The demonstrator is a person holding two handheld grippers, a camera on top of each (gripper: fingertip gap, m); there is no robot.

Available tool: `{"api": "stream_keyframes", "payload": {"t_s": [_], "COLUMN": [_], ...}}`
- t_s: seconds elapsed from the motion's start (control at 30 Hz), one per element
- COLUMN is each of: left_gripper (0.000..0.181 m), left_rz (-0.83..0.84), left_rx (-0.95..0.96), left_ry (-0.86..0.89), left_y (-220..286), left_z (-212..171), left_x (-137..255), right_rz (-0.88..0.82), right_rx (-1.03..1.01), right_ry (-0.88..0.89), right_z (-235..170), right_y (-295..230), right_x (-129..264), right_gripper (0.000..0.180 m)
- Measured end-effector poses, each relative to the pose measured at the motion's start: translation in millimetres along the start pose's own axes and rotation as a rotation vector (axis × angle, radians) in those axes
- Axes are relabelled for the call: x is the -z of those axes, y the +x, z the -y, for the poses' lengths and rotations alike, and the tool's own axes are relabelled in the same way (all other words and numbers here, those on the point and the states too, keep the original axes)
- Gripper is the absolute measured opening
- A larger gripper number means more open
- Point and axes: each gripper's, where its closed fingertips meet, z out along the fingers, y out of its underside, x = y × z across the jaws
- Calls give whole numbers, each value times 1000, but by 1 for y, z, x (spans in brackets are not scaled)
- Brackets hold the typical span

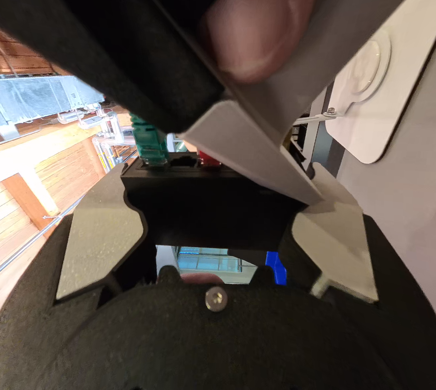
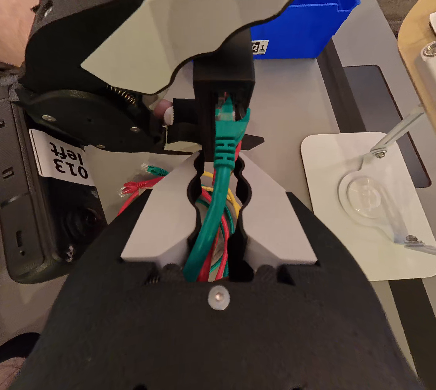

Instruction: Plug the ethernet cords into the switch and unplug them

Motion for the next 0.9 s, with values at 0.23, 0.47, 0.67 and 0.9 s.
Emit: {"api": "stream_keyframes", "payload": {"t_s": [0.23,0.47,0.67,0.9], "left_gripper": [130,130,130,129], "left_rz": [43,137,284,515], "left_rx": [42,141,279,351], "left_ry": [26,2,-3,57], "left_y": [-3,-21,-60,-103], "left_z": [-1,-19,-36,-47], "left_x": [-3,-12,-24,-22], "right_rz": [-70,-157,-241,-338], "right_rx": [49,117,166,159], "right_ry": [-7,136,479,639], "right_z": [5,36,84,87], "right_y": [6,12,8,19], "right_x": [1,29,110,175], "right_gripper": [42,95,99,91]}}
